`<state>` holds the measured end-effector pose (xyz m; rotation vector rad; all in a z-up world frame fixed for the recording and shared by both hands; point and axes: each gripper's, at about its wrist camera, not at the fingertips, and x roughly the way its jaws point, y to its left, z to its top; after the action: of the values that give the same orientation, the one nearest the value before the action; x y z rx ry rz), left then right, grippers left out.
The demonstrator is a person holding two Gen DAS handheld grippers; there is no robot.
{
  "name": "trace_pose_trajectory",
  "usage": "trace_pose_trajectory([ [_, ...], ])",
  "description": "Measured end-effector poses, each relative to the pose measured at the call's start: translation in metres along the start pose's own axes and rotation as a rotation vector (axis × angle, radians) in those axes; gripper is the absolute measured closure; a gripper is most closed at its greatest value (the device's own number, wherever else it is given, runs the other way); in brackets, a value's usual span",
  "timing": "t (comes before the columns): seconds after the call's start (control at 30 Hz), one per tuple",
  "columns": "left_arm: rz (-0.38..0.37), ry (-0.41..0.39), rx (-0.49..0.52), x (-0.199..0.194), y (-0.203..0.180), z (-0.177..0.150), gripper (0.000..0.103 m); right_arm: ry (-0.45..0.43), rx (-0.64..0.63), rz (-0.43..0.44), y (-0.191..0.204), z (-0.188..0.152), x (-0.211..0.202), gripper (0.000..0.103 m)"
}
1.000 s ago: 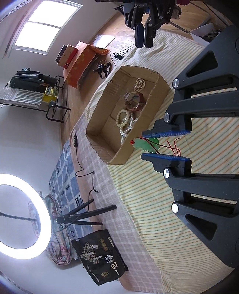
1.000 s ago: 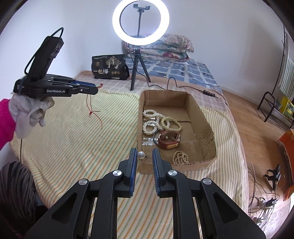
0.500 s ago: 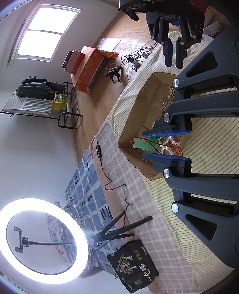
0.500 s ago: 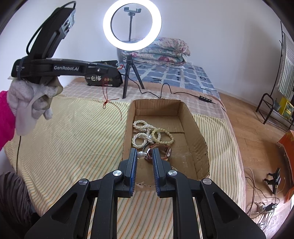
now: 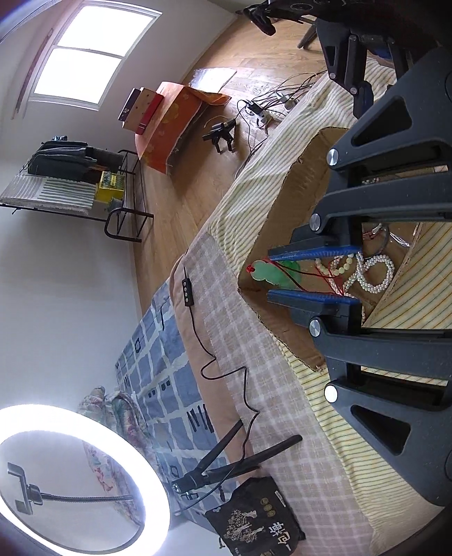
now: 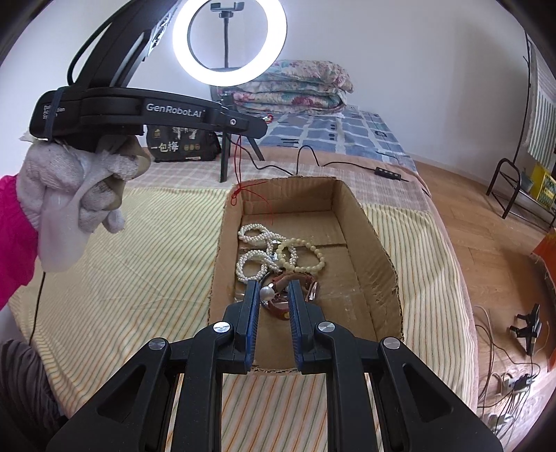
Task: Organize jewelry
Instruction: 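Carry the pendant in the left tool and the pearl in the right tool into the box, then open both tools inside the box to release the pendant and pearl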
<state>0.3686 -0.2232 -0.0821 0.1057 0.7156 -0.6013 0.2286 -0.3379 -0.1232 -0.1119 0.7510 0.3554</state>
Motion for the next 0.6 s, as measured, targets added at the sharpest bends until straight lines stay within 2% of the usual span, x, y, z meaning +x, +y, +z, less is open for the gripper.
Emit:
trace_pose_trajectory([
  [0.27, 0.011, 0.015, -0.01, 0.016, -0.004, 0.002, 0.088, 0.01, 0.045, 0.015, -0.01, -0.003, 0.01, 0.088],
  [0.6, 0.016, 0.008, -0.005, 0.017, -0.008, 0.004, 0.088, 0.006, 0.023, 0.021, -0.005, 0.001, 0.009, 0.088],
])
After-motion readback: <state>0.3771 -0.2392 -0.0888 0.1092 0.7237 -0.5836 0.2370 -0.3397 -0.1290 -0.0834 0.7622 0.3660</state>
